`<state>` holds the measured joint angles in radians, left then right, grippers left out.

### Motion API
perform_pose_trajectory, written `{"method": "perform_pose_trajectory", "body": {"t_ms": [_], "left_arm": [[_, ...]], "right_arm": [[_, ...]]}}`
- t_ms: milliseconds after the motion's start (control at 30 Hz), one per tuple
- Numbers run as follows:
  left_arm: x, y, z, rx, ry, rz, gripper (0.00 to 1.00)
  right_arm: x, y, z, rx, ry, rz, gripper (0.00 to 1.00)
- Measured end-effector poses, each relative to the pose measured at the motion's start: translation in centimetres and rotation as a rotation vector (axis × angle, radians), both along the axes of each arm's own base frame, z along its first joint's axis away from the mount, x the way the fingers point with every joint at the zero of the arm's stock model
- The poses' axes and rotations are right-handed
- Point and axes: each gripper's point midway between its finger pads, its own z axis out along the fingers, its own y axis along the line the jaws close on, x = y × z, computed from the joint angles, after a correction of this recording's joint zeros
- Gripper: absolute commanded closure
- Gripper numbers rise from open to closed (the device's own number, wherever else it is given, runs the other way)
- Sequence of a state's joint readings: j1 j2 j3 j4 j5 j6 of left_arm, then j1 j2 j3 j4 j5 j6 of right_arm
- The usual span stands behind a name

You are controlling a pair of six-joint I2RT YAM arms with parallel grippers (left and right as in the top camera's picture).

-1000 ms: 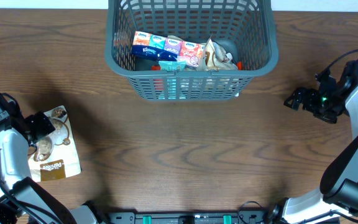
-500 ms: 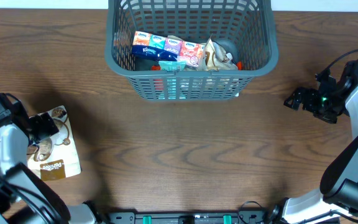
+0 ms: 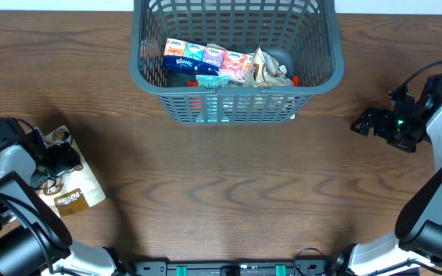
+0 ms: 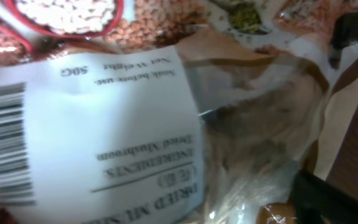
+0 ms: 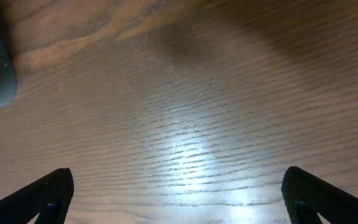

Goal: Pack container
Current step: 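Grasp the dried mushroom bag with the left gripper and lift, then carry the mushroom bag into the basket and release it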

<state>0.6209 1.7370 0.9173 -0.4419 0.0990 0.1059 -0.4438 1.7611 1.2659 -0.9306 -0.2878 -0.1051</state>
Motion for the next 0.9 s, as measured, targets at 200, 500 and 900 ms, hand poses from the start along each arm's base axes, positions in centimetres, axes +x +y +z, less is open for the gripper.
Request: {"method": "perform_pose_trajectory", "body": {"t_ms": [200, 500, 900], "left_arm": [[0.4, -0.4, 0.1, -0.029, -0.023, 0.002, 0.46], [1.1, -1.5, 0.6, -0.104, -0.074, 0.064, 0.65], [5.7, -5.8, 10.0, -0.057, -0.333, -0.079, 0.94]], "right_arm": [[-0.1, 0.0, 0.0, 0.002, 0.003, 0.0, 0.01], [-0.1, 0.0, 0.0, 0.001, 0.003, 0.0, 0.01], [-0.1, 0.0, 0.0, 0.002, 0.003, 0.0, 0.01]]}}
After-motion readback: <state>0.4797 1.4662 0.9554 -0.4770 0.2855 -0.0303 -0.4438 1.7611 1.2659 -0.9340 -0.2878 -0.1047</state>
